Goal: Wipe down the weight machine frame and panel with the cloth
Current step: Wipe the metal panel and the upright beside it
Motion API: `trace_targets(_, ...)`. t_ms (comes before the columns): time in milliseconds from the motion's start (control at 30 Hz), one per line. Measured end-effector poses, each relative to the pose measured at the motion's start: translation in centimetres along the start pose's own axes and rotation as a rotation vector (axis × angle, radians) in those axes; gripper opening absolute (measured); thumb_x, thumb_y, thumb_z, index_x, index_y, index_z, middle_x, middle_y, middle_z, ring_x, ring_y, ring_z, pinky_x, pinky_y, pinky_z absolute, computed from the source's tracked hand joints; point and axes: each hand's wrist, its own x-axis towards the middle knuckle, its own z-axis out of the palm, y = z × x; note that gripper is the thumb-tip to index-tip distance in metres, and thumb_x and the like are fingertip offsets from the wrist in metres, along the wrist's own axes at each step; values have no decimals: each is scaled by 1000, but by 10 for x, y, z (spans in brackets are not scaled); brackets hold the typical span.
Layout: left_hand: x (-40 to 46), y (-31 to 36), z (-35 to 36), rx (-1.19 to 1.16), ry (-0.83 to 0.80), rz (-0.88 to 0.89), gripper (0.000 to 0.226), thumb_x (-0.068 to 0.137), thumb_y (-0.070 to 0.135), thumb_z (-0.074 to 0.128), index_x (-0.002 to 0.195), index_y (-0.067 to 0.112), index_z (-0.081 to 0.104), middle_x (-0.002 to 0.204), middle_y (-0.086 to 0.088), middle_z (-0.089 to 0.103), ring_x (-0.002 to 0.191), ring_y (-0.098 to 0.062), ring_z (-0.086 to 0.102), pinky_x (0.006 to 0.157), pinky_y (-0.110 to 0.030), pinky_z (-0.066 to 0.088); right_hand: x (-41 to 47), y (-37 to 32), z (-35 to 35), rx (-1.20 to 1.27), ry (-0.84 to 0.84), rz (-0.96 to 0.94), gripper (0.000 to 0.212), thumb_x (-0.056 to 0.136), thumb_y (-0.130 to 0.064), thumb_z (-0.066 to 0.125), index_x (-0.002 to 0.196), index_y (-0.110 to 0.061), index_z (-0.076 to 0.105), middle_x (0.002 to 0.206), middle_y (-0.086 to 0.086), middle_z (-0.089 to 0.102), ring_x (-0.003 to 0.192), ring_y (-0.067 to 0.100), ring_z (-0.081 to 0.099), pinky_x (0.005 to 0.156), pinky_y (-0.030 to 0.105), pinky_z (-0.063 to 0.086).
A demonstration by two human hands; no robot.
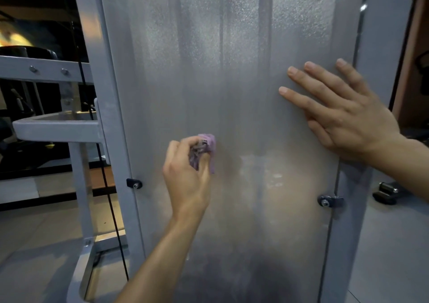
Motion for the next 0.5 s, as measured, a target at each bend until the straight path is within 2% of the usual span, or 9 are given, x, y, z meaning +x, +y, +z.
trace_targets(33,-11,5,7,-29,-50,37,38,77,-11,72,95,23,71,97,8,63,87,-2,65,75,-27,55,0,0,0,1,2,1,66,98,-23,41,162,-20,27,170,9,21,157,30,20,123,60,19)
trace_targets(67,-25,10,14,-50,-134,94,37,77,-11,73,94,22,72,94,12,62,86,2,62,74,-21,52,-1,0,0,0,2,1,66,98,-23,42,163,-20,27,170,9,20,157,30,20,124,60,19)
trace_targets(100,-38,14,19,-45,-223,155,34,77,-8,74,94,22,72,90,15,58,81,5,58,73,-13,47,-1,1,0,-1,-1,2,67,98,-23,42,163,-20,27,170,9,20,157,30,20,124,60,19)
trace_targets(167,-47,17,21,-21,-323,216,29,78,-2,73,94,22,72,86,14,54,75,4,53,71,-6,38,-1,2,0,-3,-9,1,67,98,-23,42,163,-20,26,170,9,20,157,29,19,124,59,18)
trace_targets(200,-42,17,21,-34,-308,212,30,77,-4,72,94,21,73,86,14,56,77,5,55,73,-5,38,0,1,-1,-4,-9,1,67,98,-23,42,163,-21,26,170,9,19,157,29,19,124,59,18)
trace_targets(267,-23,14,18,-67,-179,144,37,74,-13,72,92,20,72,91,12,62,86,7,61,78,-4,40,1,1,-1,-7,-7,4,66,98,-23,41,163,-21,26,170,8,20,157,29,19,124,59,18)
trace_targets(367,-9,18,22,-20,-36,61,34,78,-8,74,96,20,72,96,5,64,87,-1,64,80,-13,48,1,1,0,-7,-9,9,66,99,-24,40,163,-21,26,170,9,20,157,29,19,124,59,18)
trace_targets(433,-27,25,31,-63,-111,87,35,77,-10,72,96,19,71,97,5,64,89,-2,65,80,-21,53,0,1,0,-4,-10,7,66,99,-24,40,163,-21,26,170,9,20,157,29,19,125,59,18)
trace_targets(500,-48,28,35,-66,-271,200,34,77,-9,72,95,20,70,94,12,58,85,4,58,79,-11,46,-1,1,0,-2,-10,6,66,99,-24,41,163,-21,26,170,9,19,157,29,18,125,59,18)
